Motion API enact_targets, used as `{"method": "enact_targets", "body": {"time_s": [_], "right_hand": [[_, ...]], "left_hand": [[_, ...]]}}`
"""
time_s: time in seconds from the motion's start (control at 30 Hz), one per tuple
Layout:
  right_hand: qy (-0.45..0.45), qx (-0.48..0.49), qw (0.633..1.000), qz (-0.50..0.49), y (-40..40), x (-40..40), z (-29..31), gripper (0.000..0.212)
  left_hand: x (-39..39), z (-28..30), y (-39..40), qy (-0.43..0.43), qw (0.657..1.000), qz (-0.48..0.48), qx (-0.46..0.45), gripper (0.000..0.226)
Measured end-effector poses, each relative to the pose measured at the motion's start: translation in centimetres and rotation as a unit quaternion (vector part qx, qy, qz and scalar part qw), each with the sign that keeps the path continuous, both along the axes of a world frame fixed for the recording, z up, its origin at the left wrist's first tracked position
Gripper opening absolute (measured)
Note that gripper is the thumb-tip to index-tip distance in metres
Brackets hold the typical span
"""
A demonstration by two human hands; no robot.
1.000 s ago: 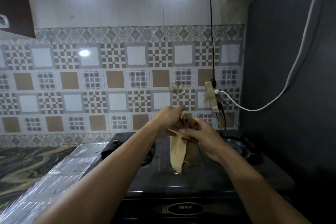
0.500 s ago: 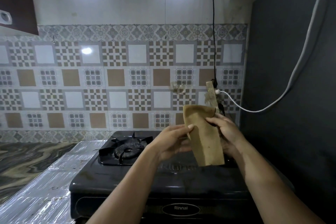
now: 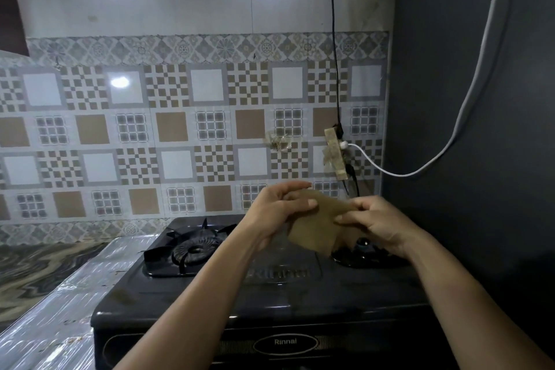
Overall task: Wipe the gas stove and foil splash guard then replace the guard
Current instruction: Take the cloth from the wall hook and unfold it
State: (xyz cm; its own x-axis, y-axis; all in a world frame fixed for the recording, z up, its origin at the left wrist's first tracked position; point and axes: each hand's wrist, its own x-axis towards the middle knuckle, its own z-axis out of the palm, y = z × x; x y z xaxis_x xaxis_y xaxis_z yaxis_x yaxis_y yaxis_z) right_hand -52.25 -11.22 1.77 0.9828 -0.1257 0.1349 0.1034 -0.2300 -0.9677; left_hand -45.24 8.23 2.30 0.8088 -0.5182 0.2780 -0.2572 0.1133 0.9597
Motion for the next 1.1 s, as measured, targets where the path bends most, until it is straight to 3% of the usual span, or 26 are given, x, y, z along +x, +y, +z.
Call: {"method": "enact_targets", "body": {"time_s": [0.1,0.17,0.23,0.33,0.53,0.67,0.77,0.87,0.97,1.1], "right_hand": [[0.010,0.032,0.998,0.058,-0.9,-0.4,0.8,0.018],[0.021,0.060,0.993,0.098,-0.9,-0.6,1.3,0.019],[0.015,0.056,0.991,0.124,-0.8,-0.4,1.4,0.030],[0.006,0.076,0.990,0.122,-1.1,-0.1,1.1,0.045],[-0.008,0.142,0.990,0.013,-0.7,-0.4,-2.6,0.067],[0.054,0.241,0.967,0.057,1.2,-0.9,-5.5,0.052],[0.011,0.298,0.954,0.038,2.2,-1.1,-5.6,0.040],[-0.014,0.310,0.951,-0.017,3.1,-1.5,-4.8,0.016],[0.027,0.288,0.955,-0.073,4.1,-2.0,-5.7,0.019],[0.038,0.405,0.913,-0.016,5.8,-3.0,-7.9,0.034]], "left_hand": [[0.7,0.5,0.6,-0.214,0.965,0.037,0.145,0.043],[0.8,0.9,0.6,-0.264,0.939,0.027,0.216,0.049],[0.2,1.5,0.4,-0.217,0.944,-0.040,0.244,0.044],[-0.5,1.8,-0.1,-0.191,0.937,-0.094,0.276,0.009],[0.0,0.5,0.1,-0.025,0.978,-0.129,0.164,0.007],[-0.1,0.0,0.1,0.074,0.981,-0.150,0.101,0.010],[0.4,-0.4,0.4,0.089,0.979,-0.130,0.132,0.021],[1.0,-1.0,0.9,0.004,0.973,-0.071,0.219,0.022],[0.7,-2.6,1.0,0.022,0.970,-0.114,0.213,0.011],[0.3,-5.1,0.9,0.038,0.978,-0.107,0.173,0.007]]}}
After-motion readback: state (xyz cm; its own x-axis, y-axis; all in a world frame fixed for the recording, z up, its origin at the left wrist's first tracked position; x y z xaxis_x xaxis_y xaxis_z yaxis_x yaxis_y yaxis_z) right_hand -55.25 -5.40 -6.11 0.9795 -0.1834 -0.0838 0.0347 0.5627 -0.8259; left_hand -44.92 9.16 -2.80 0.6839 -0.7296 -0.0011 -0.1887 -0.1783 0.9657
